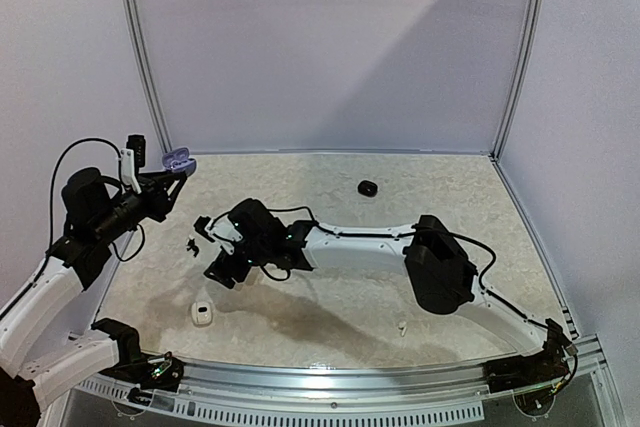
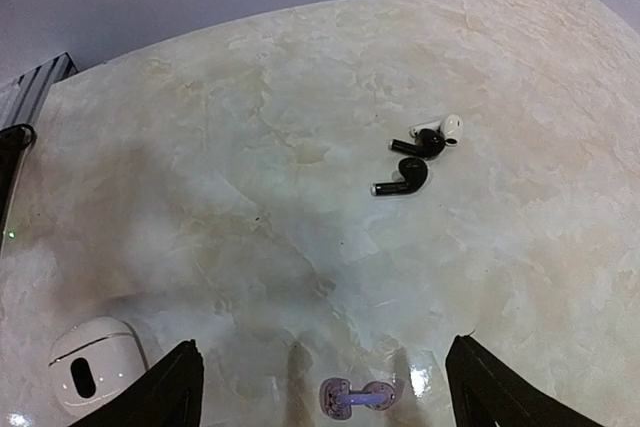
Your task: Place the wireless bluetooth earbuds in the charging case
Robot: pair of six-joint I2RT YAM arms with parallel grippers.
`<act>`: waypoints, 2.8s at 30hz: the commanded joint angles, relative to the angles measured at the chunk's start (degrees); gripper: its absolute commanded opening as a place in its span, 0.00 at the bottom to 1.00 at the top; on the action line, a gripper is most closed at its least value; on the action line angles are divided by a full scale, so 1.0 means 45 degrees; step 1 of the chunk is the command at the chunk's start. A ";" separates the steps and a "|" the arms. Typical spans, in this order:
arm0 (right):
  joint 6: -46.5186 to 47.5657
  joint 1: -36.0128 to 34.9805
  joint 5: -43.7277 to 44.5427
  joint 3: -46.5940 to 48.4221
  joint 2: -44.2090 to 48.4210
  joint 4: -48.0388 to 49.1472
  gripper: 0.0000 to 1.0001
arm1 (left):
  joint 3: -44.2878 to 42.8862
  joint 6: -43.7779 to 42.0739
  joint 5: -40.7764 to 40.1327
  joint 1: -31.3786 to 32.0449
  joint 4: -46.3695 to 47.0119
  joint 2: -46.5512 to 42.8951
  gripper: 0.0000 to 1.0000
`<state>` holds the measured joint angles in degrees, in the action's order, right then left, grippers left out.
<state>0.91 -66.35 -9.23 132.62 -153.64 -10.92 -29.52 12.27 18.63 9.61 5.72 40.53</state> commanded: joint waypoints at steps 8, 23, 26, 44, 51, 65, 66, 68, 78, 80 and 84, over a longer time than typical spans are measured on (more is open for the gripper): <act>0.0753 0.0012 0.0444 0.0256 -0.1048 -0.0001 0.67 | -0.0030 -0.0051 0.0063 -0.0217 0.0208 0.0264 0.00; 0.0980 -0.0071 0.0514 0.0164 -0.1332 0.0060 0.35 | -0.0053 -0.0070 0.0016 -0.0279 0.0273 0.0309 0.00; 0.0963 -0.0061 0.0492 0.0000 -0.1207 0.0141 0.31 | -0.0061 -0.0081 0.0019 -0.0290 0.0290 0.0291 0.00; -0.2381 0.0845 0.5819 -0.8831 0.4817 0.3012 0.24 | -0.0012 -0.0894 0.1674 -0.0085 0.0291 0.0464 0.00; -0.5691 0.1868 0.8240 -1.3058 0.7664 0.1854 0.20 | -0.0118 -0.1286 0.2314 0.0870 0.0270 0.0783 0.00; -0.9954 0.2340 0.9990 -1.7848 1.0835 0.0059 0.19 | -0.0448 -0.1627 0.2529 0.2120 0.0697 0.1546 0.00; -1.0105 0.2336 0.9953 -1.7866 1.0778 0.0055 0.19 | -0.0493 -0.1664 0.2523 0.2123 0.0702 0.1557 0.00; -1.0315 0.2346 0.9825 -1.7873 1.0683 0.0048 0.20 | -0.0562 -0.1710 0.2501 0.2148 0.0684 0.1599 0.00; -1.0604 0.2331 0.9594 -1.7674 1.0333 -0.0577 0.31 | -0.0727 -0.1892 0.2291 0.2143 0.0573 0.1642 0.00; -1.0512 0.2326 0.9520 -1.7664 1.0317 -0.0484 0.33 | -0.0726 -0.1959 0.2247 0.2143 0.0603 0.1658 0.00; -1.0366 0.2335 0.9288 -1.7626 1.0278 -0.0294 0.36 | -0.0706 -0.2012 0.2217 0.2143 0.0602 0.1651 0.00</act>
<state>-46.04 -55.51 34.44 53.19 -106.19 -9.96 -31.35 4.27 29.12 18.59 7.44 47.66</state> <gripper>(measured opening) 0.353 0.286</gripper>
